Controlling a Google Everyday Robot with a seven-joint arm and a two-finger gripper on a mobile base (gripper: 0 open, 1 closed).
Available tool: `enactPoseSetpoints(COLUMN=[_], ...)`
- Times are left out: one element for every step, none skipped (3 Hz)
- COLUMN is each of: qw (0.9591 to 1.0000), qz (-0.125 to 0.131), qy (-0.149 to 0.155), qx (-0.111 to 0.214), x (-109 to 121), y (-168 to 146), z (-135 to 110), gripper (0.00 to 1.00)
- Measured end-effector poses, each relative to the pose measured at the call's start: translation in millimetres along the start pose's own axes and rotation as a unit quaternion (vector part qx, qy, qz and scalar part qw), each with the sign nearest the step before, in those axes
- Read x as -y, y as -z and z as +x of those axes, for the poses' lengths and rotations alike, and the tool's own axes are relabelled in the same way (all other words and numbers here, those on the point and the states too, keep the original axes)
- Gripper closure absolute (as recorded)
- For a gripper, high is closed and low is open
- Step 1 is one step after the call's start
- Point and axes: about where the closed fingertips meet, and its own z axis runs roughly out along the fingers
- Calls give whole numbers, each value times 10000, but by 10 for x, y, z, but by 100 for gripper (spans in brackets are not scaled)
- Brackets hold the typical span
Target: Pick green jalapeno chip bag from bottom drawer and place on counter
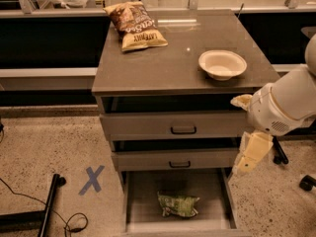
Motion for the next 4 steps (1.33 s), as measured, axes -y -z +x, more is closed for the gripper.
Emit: enactPoseSetpoints(qw=[10000,9998,9982,9964], qz=[-29,-68,-172,77], qy=[-12,-192,-390,-65], qx=[-33,40,427,846], x=[10,96,-1,0], y=[-12,-396,-1081,-1388], z=[8,295,725,1002], gripper=[0,0,0,0])
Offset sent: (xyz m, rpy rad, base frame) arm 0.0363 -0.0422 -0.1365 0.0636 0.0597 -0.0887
